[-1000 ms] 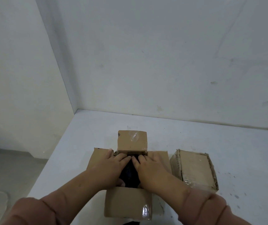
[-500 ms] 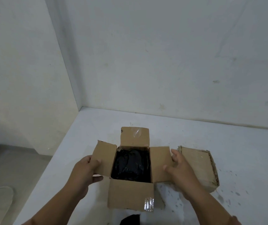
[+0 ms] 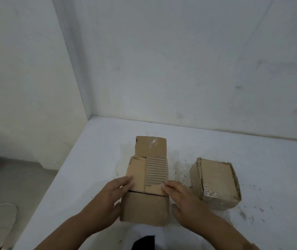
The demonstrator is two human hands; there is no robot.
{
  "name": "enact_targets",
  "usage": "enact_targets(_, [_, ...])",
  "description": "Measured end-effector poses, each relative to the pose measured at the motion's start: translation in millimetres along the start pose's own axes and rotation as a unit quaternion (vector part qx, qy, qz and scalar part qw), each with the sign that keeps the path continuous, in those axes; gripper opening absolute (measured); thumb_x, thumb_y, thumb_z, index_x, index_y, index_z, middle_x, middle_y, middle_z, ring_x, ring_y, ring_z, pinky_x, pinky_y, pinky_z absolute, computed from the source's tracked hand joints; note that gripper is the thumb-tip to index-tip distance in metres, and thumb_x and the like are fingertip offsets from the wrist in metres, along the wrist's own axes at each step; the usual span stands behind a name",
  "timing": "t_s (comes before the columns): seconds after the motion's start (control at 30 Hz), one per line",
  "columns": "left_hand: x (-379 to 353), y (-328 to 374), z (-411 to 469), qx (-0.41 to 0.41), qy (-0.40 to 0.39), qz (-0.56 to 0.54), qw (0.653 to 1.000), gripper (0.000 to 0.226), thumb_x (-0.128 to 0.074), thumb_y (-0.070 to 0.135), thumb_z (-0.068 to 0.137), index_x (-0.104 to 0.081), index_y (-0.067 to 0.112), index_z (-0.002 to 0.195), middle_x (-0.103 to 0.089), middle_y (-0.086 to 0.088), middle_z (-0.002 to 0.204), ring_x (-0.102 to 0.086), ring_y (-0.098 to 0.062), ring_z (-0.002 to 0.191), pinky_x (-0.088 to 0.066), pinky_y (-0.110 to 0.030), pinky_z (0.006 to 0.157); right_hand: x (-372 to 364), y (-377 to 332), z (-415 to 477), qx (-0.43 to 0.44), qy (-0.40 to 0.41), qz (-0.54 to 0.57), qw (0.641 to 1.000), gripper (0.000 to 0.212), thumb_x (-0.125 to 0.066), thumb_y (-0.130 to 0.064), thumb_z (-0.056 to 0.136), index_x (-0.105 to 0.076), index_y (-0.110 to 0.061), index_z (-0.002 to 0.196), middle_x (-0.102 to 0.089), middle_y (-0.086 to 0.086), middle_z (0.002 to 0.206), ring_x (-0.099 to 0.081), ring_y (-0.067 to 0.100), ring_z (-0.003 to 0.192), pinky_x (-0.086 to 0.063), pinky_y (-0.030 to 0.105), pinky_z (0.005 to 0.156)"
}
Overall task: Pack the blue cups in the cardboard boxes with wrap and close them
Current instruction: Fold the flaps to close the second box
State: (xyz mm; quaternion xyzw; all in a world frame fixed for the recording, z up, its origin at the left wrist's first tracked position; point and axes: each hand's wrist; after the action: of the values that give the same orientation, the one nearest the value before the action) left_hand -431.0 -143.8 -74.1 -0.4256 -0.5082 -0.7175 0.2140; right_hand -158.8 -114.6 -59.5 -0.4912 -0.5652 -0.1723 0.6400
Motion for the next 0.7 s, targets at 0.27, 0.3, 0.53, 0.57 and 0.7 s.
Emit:
enact_targets(0.27, [2,0,16,0.096,0.079,-0.071,0.990,0.027,-0.062,0.022,0.089,-0.066,0.024,0.115,-0.055,0.024,0.116,-0.052,0.000,0.104,-0.034,-0.003,0.086,5,13,18,-0.074,0.048,0.151,0.985,0.033,-0.064,-0.042,0.082,-0.065,-0.023,0.109,-0.050,-0.028,0.105,-0.053,-0.003,0.099,-0.041,0.011,0.085])
enact_targets(0.3, [1,3,20,0.119,0.092,-0.075,0.986,0.015,-0.059,0.025,0.091,-0.068,0.028,0.102,-0.058,0.026,0.104,-0.053,0.000,0.092,-0.037,-0.008,0.077,7,13,23,-0.091,0.057,0.160,0.981,0.024,-0.066,-0.042,0.080,-0.065,-0.023,0.095,-0.051,-0.023,0.095,-0.055,0.002,0.089,-0.043,0.014,0.075])
enact_targets(0.53, [-16,14,42,0.247,0.115,-0.152,0.950,0.046,-0.052,0.021,0.094,-0.041,0.026,0.138,-0.046,0.014,0.123,-0.050,-0.007,0.105,-0.038,-0.018,0.086,17,14,46,-0.184,0.020,0.327,0.927,0.053,-0.082,-0.029,0.067,-0.049,-0.029,0.108,-0.057,-0.005,0.091,-0.058,0.007,0.073,-0.049,0.021,0.062])
enact_targets(0.57, [-16,14,44,0.247,0.108,-0.152,0.951,0.048,-0.051,0.019,0.095,-0.038,0.027,0.140,-0.045,0.014,0.127,-0.050,-0.008,0.111,-0.038,-0.019,0.089,20,16,52,-0.191,0.004,0.341,0.921,0.066,-0.082,-0.029,0.067,-0.044,-0.025,0.121,-0.055,-0.003,0.097,-0.058,0.007,0.076,-0.050,0.020,0.060])
enact_targets(0.7, [-18,12,49,0.220,0.081,-0.095,0.967,0.045,-0.044,0.008,0.095,-0.043,0.023,0.138,-0.037,0.004,0.144,-0.035,-0.008,0.127,-0.021,-0.011,0.098,35,18,88,-0.205,0.058,0.384,0.898,0.095,-0.075,-0.024,0.077,-0.013,-0.027,0.148,-0.039,0.008,0.144,-0.053,0.020,0.116,-0.045,0.027,0.086])
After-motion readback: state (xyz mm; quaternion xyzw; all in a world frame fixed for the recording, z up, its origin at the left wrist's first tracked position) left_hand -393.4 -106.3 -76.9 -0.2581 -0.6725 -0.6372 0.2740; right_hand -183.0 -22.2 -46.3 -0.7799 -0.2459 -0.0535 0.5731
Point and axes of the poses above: each hand's wrist, its own z-axis towards the middle knuckle, its own x-axis out of the back of the hand, y = z × x
